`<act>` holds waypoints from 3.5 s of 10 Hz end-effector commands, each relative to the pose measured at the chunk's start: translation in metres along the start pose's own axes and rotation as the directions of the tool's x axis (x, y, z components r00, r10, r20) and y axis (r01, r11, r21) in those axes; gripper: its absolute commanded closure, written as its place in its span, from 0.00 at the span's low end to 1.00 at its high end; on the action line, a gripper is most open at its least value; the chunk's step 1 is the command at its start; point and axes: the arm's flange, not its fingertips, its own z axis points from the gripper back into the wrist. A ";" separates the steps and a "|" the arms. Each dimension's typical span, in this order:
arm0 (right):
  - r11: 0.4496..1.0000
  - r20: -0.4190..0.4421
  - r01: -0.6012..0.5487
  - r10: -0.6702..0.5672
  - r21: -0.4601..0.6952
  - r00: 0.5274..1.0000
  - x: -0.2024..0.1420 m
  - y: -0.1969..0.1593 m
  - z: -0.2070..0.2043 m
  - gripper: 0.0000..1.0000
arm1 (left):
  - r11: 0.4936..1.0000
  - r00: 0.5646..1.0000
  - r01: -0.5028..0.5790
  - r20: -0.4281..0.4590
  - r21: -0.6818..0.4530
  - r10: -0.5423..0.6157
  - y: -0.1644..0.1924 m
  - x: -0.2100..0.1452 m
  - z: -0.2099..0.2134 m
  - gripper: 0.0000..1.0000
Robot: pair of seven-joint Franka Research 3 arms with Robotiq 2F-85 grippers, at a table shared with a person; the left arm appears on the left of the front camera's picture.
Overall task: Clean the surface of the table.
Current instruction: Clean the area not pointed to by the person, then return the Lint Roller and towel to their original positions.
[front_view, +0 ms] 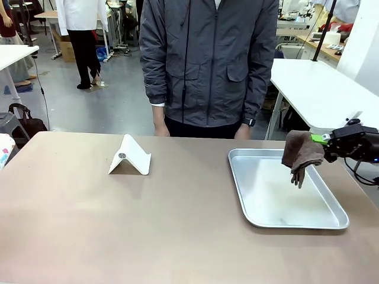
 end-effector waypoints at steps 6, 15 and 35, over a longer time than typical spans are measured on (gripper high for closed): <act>1.000 0.000 0.000 0.000 0.000 1.000 0.000 0.000 0.000 0.92 | 1.000 1.000 0.005 0.007 -0.005 -0.004 -0.003 -0.001 0.000 0.78; 1.000 0.000 0.000 0.000 0.000 1.000 0.000 0.000 0.000 0.92 | 1.000 1.000 0.005 0.007 -0.005 -0.004 -0.003 -0.001 0.000 0.78; 0.912 -0.324 -0.262 0.155 -0.317 0.933 0.063 -0.104 -0.274 0.92 | 0.683 0.980 0.159 -0.197 0.713 -0.023 -0.152 0.126 -0.442 0.78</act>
